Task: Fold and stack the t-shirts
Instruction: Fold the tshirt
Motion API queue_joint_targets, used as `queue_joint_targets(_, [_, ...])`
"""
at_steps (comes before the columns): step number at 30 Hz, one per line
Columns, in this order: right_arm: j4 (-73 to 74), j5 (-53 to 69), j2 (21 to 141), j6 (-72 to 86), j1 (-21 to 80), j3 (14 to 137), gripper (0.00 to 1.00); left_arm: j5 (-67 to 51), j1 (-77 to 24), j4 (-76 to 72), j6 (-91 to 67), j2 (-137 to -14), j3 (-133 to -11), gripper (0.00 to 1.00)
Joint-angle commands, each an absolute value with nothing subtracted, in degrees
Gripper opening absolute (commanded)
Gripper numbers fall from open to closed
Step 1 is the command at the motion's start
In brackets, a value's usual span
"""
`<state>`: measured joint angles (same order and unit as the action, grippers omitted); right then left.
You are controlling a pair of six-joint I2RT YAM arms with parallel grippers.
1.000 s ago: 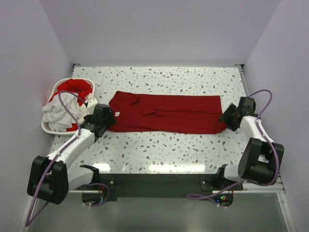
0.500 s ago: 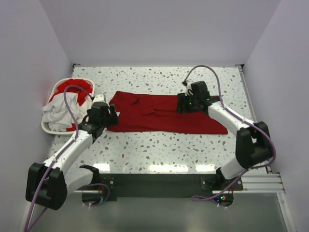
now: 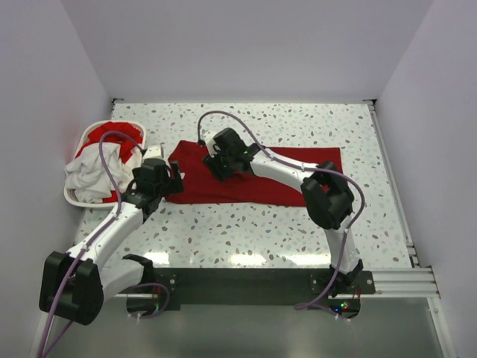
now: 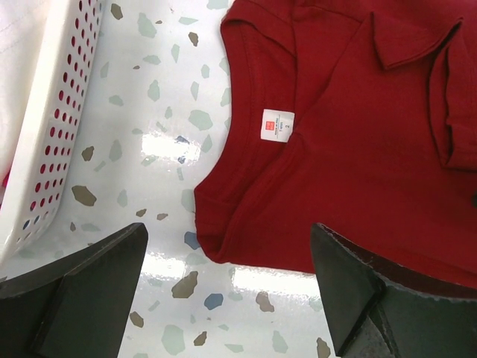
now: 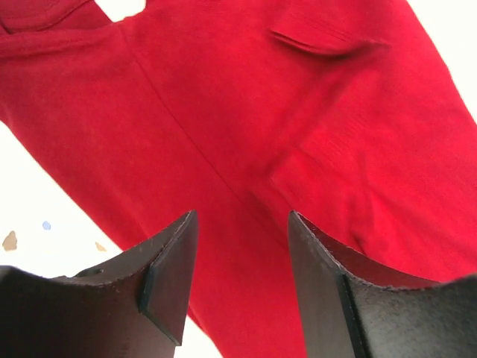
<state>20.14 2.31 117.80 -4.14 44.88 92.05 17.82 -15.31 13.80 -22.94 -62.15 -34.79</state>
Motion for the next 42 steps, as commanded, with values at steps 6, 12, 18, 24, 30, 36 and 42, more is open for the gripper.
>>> queue_joint_targets(6, [20.1, -6.1, 126.6, -6.9, 46.8, 99.7, 0.49, 17.8, -14.8, 10.4, -22.1, -62.1, -35.4, 0.95])
queue_joint_targets(12, [17.6, -11.6, 126.6, -7.0, 46.8, 99.0, 0.44, 17.5, -14.9, 10.4, -22.1, -62.0, -35.5, 0.95])
queue_joint_targets(18, [17.9, -13.4, 127.0, -7.6, 46.8, 99.3, 0.27, 17.1, -14.8, 10.4, -22.0, -62.1, -35.5, 0.95])
queue_joint_targets(24, [17.4, -17.1, 126.6, -8.8, 46.6, 99.8, 0.0, 16.7, -14.8, 10.5, -21.8, -62.0, -35.4, 0.95])
queue_joint_targets(30, [17.0, -21.2, 125.3, -7.5, 42.6, 101.0, 0.0, 16.4, -14.8, 10.4, -21.6, -62.2, -35.4, 0.95])
queue_joint_targets(36, [21.7, -22.6, 127.6, -1.9, 36.3, 106.3, 0.15, 15.8, -14.8, 10.4, -21.5, -62.5, -35.4, 0.96])
queue_joint_targets(42, [21.8, -20.8, 123.7, -0.4, 35.3, 104.0, 0.48, 15.1, -14.9, 10.5, -21.4, -63.2, -35.5, 0.96])
